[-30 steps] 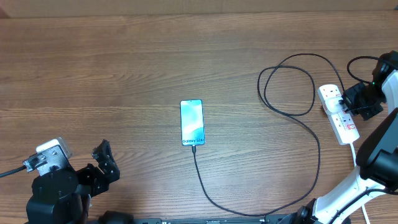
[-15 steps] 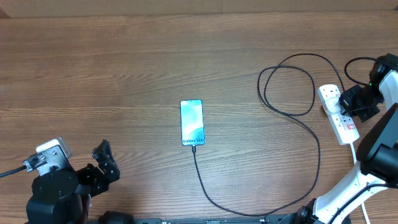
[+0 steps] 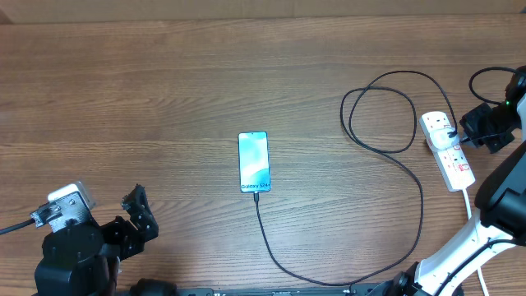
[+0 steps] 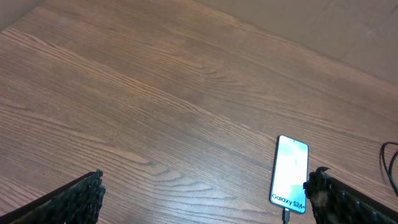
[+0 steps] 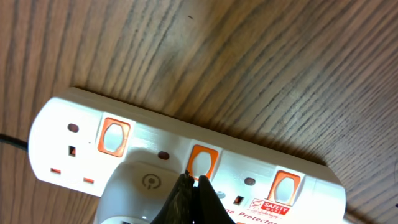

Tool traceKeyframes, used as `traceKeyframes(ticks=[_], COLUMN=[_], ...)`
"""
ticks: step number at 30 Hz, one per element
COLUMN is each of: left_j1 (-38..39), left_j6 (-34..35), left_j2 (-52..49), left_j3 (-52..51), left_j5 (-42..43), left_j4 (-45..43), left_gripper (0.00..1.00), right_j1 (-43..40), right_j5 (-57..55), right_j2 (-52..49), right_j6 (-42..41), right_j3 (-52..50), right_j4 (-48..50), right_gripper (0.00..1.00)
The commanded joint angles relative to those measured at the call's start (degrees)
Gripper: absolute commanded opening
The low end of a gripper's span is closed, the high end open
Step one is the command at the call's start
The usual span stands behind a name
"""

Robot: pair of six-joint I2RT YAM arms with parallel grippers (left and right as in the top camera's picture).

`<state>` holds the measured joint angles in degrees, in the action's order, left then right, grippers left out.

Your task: Plug charger to phone and switch on socket

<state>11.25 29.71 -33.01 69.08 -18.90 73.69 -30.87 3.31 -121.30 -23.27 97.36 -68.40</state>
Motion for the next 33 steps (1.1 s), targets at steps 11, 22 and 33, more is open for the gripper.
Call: traceKeyframes(ticks=[11, 22, 33], left_j1=[0.39, 0.39, 0.39], left_j6=[0.74, 0.74, 0.74], left_j2=[0.09, 0.09, 0.09], left_j3=[-0.26, -0.26, -0.26], left_j5=[-0.57, -0.55, -0.55], left_j4=[-0.2, -0.2, -0.22], left_gripper=[0.99, 0.99, 1.0], right_j1=[2.45, 2.91, -1.2], right_j5=[4.31, 1.25, -1.16], right_j2=[-3.21, -3.23, -3.21], right_j6=[1.29, 0.59, 4.72], right_j3=[1.16, -0.26, 10.58], right_j4=[-2.54, 0.37, -12.22], right_gripper=[0.04, 0.04, 0.04])
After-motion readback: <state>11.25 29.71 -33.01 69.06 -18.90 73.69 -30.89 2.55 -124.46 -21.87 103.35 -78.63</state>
